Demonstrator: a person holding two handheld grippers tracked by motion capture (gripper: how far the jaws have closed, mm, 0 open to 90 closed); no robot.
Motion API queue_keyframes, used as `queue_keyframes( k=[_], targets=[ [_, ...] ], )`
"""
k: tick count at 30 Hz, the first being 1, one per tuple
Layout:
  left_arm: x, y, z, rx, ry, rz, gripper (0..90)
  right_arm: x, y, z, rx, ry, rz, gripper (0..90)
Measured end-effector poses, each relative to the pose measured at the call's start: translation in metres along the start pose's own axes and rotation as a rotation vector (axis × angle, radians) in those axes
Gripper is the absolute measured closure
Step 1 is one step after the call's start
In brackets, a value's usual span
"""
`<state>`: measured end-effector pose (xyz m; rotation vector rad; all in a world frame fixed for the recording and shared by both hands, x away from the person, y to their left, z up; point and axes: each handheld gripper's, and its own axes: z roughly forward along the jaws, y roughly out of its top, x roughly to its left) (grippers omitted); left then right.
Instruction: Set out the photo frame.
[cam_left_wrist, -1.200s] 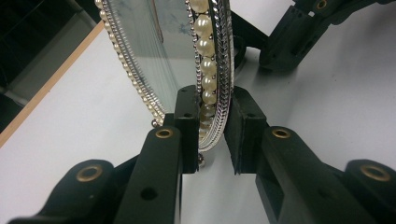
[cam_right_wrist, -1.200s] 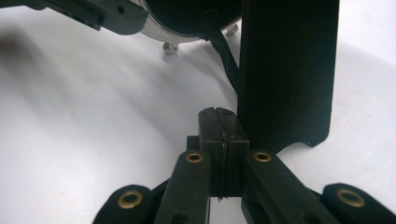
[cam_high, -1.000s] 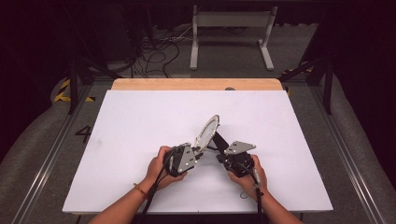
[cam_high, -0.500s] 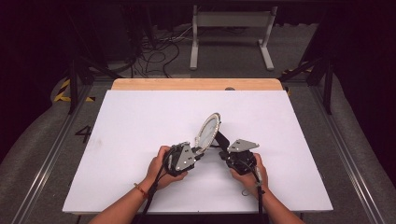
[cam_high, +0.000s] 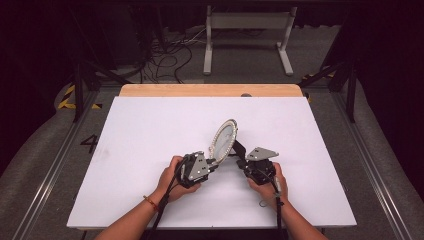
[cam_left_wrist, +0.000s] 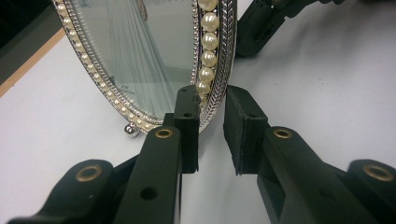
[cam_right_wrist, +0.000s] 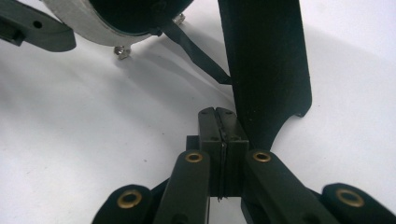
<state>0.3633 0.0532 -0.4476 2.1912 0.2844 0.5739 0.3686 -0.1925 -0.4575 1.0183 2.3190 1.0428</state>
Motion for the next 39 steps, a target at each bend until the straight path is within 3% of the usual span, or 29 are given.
queue_keyframes(
  k=[11,20,24,32,35,39],
  targets=[
    [-0.002,0.002,0.003,-0.019,-0.021,-0.023,74.9,-0.005,0.000,0.003,0.007,-0.023,0.007,90.0],
    [0.001,0.002,0.002,-0.020,-0.002,-0.019,73.5,-0.008,-0.001,0.004,-0.005,-0.017,0.019,89.8],
    [0.005,0.001,-0.006,-0.037,0.009,-0.018,71.1,-0.007,-0.001,0.002,-0.007,-0.015,0.015,88.4],
    [0.017,-0.003,-0.021,-0.070,-0.005,-0.072,65.4,-0.005,0.002,-0.009,-0.041,-0.012,0.019,87.8],
    [0.016,-0.001,-0.024,-0.082,-0.008,-0.095,60.2,-0.002,0.004,-0.014,-0.059,-0.006,0.018,86.5],
    [0.014,0.001,-0.030,-0.084,-0.006,-0.092,56.5,0.001,0.005,-0.016,-0.088,0.020,0.017,82.7]
  ],
)
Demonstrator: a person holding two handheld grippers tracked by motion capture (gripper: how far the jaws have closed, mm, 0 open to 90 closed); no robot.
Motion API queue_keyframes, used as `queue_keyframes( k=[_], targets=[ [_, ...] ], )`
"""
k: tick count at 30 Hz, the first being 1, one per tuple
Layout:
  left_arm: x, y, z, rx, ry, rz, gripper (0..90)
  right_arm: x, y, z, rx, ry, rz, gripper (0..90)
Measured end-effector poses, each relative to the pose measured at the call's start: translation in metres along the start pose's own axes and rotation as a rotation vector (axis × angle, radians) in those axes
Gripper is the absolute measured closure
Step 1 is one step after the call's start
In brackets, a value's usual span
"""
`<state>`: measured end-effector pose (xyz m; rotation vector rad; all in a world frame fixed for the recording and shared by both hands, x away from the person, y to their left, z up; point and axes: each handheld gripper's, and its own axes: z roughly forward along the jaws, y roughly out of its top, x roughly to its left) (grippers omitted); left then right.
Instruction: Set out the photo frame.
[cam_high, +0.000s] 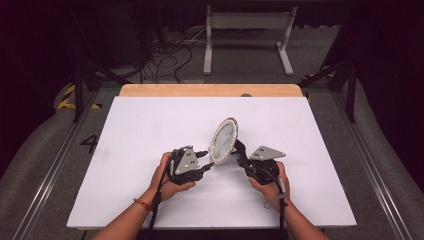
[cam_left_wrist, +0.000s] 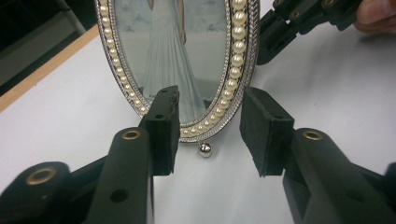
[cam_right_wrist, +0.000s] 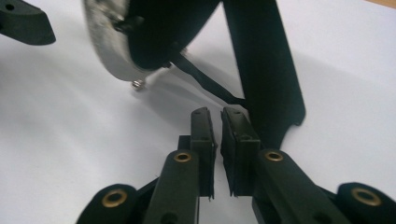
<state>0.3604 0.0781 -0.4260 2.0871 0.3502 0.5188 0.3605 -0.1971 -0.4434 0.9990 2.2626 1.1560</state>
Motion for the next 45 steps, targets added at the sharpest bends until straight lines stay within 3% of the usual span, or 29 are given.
queue_keyframes(
  k=[5,8,16,19,30,36,41,45],
  targets=[
    [0.000,-0.005,-0.018,-0.008,0.012,-0.009,53.7,0.007,0.001,0.000,-0.021,0.031,-0.006,77.5],
    [0.000,-0.014,-0.032,-0.008,0.034,-0.035,48.3,0.014,0.002,0.001,-0.028,0.050,-0.022,75.7],
    [0.004,-0.043,-0.053,0.060,0.053,-0.065,42.8,0.031,0.006,0.006,-0.047,0.089,-0.030,65.0],
    [0.004,-0.052,-0.058,0.097,0.065,-0.049,38.5,0.033,0.009,0.009,-0.061,0.091,-0.009,62.0],
    [0.007,-0.062,-0.058,0.130,0.108,-0.107,18.2,0.033,0.017,0.015,-0.112,0.056,0.057,54.2],
    [0.007,-0.063,-0.056,0.140,0.112,-0.109,16.8,0.037,0.023,0.020,-0.131,0.058,0.072,53.7],
    [0.006,-0.062,-0.054,0.145,0.100,-0.091,17.3,0.036,0.023,0.026,-0.125,0.055,0.093,61.7],
    [0.005,-0.061,-0.052,0.148,0.093,-0.089,17.3,0.037,0.023,0.029,-0.126,0.040,0.094,60.7]
  ],
)
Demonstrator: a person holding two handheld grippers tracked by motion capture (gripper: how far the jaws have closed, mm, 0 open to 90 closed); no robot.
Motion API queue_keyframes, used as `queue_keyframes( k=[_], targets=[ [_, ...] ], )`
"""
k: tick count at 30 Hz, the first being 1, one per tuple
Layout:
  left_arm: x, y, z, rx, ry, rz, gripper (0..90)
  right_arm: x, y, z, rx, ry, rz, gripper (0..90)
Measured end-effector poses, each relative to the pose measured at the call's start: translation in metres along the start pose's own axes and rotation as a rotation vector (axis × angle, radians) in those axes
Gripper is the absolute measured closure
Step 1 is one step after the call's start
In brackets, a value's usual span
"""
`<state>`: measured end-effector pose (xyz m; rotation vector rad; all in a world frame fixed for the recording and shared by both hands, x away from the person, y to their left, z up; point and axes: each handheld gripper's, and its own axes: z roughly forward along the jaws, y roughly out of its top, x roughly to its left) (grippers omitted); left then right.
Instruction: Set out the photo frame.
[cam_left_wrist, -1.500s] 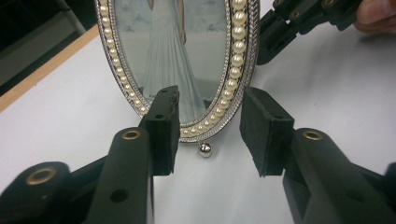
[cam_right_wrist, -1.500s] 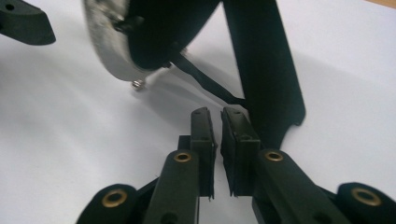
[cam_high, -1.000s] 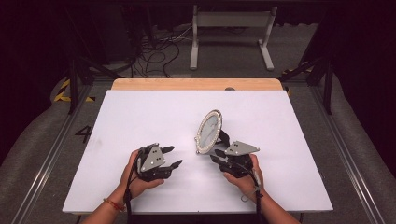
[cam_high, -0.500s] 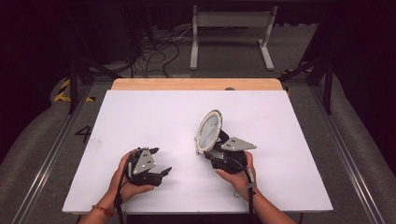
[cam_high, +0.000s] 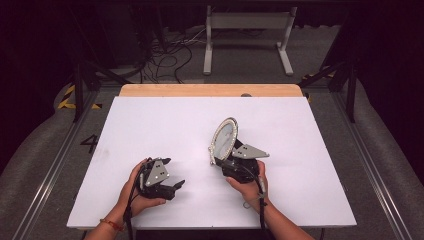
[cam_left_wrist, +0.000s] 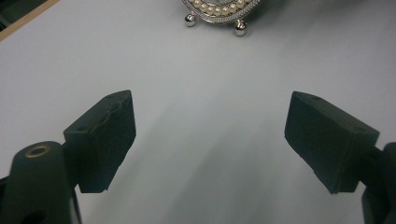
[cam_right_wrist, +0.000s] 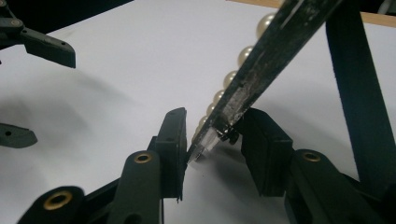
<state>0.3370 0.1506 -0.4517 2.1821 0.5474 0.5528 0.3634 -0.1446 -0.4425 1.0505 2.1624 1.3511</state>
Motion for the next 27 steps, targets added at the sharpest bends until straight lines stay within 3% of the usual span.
queue_keyframes(
  k=[2,6,9,12,15,27],
  targets=[
    [0.000,0.000,0.001,0.000,-0.003,-0.001,17.2,0.003,-0.001,0.003,0.010,-0.018,-0.001,53.0],
    [-0.001,0.001,0.003,0.006,-0.007,0.000,17.0,0.007,-0.003,0.011,0.024,-0.016,0.000,52.7],
    [-0.002,0.000,0.003,0.007,-0.010,0.004,17.0,0.003,-0.004,0.009,0.016,-0.024,0.004,57.5],
    [-0.002,0.000,0.004,0.010,-0.012,0.005,17.0,-0.003,-0.003,0.006,0.007,0.006,0.017,61.9],
    [-0.002,0.000,0.004,0.012,-0.011,0.005,17.0,-0.002,-0.004,0.006,0.007,-0.003,0.014,62.7],
    [-0.005,0.000,0.003,0.017,-0.015,0.018,16.5,-0.009,-0.009,-0.005,0.036,0.056,0.001,65.8]
  ],
)
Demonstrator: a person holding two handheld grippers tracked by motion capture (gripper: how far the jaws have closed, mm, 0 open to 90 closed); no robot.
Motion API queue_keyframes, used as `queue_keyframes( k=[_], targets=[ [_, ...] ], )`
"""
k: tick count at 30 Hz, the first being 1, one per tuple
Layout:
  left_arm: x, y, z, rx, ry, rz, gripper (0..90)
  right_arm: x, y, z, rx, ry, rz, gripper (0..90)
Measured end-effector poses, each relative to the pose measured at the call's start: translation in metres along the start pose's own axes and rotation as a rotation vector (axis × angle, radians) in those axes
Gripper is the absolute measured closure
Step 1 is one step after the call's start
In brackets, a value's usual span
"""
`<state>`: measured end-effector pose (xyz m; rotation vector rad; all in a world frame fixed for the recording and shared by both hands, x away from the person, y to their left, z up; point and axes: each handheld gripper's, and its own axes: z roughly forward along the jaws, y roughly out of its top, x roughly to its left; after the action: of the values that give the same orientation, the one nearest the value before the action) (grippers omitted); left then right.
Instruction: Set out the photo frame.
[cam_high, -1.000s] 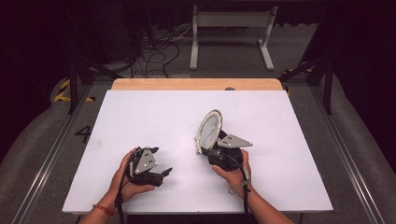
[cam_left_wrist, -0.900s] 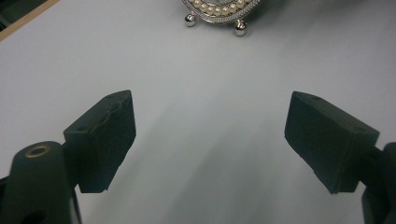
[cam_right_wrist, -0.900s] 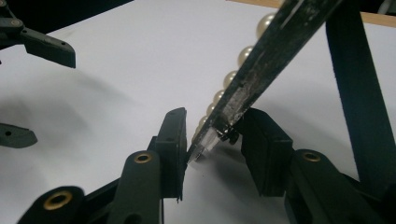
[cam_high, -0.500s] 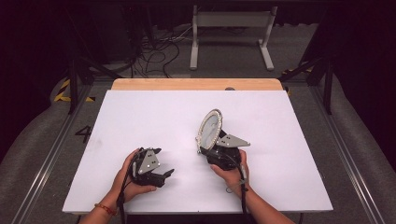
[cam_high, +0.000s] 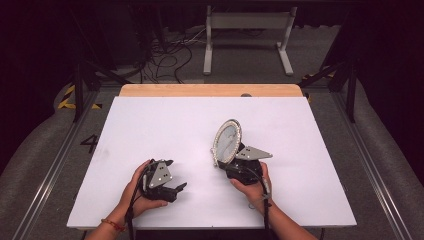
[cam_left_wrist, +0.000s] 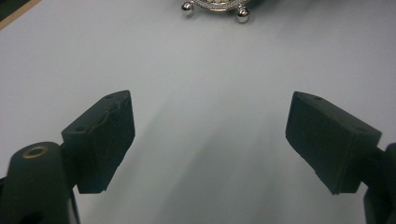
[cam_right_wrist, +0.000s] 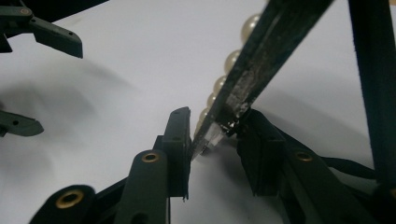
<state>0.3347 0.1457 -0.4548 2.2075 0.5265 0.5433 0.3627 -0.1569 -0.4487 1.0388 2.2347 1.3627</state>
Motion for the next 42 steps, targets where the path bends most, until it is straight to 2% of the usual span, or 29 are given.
queue_keyframes(
  k=[8,11,13,16,17,19,21,24,26,29,33,36,42],
  targets=[
    [0.000,0.000,-0.001,0.002,-0.002,-0.001,16.5,-0.003,-0.001,-0.007,0.016,0.038,0.014,69.5],
    [0.001,0.000,-0.001,0.004,0.004,-0.002,16.6,-0.004,0.000,-0.012,0.018,0.050,0.003,70.8],
    [0.001,0.000,-0.001,0.004,0.004,-0.003,16.6,-0.005,0.000,-0.014,0.015,0.046,-0.004,68.4],
    [0.001,0.000,-0.001,0.001,0.003,-0.010,16.4,-0.002,0.002,-0.014,0.012,0.014,-0.015,62.1],
    [0.001,0.000,-0.001,0.002,0.004,-0.007,16.3,-0.001,0.003,-0.013,0.004,0.004,-0.013,55.2],
    [0.001,0.000,-0.001,0.000,0.003,-0.007,16.3,0.000,0.004,-0.013,0.002,0.003,-0.002,53.4],
    [0.002,0.001,0.000,0.002,-0.001,-0.017,16.3,0.000,0.007,-0.009,-0.015,-0.021,0.014,51.2],
    [0.002,0.001,0.001,0.005,-0.014,-0.025,15.7,-0.003,0.009,-0.005,-0.026,-0.036,0.038,55.8],
    [0.002,0.001,0.002,0.009,-0.020,-0.022,15.6,-0.005,0.009,-0.002,-0.029,-0.004,0.057,59.4],
    [0.001,0.001,0.004,0.018,-0.030,-0.013,14.9,-0.003,0.010,-0.003,-0.022,-0.009,0.030,61.3],
    [0.002,0.004,0.012,0.026,-0.047,-0.013,14.3,-0.006,0.009,-0.003,-0.021,0.011,0.033,63.6],
    [0.007,0.013,0.022,0.017,-0.066,-0.029,14.1,-0.010,0.008,-0.004,-0.011,0.025,0.033,67.4],
    [0.018,0.031,0.044,0.010,-0.110,-0.032,13.6,-0.015,0.010,-0.006,0.014,0.058,0.016,67.8]
  ],
)
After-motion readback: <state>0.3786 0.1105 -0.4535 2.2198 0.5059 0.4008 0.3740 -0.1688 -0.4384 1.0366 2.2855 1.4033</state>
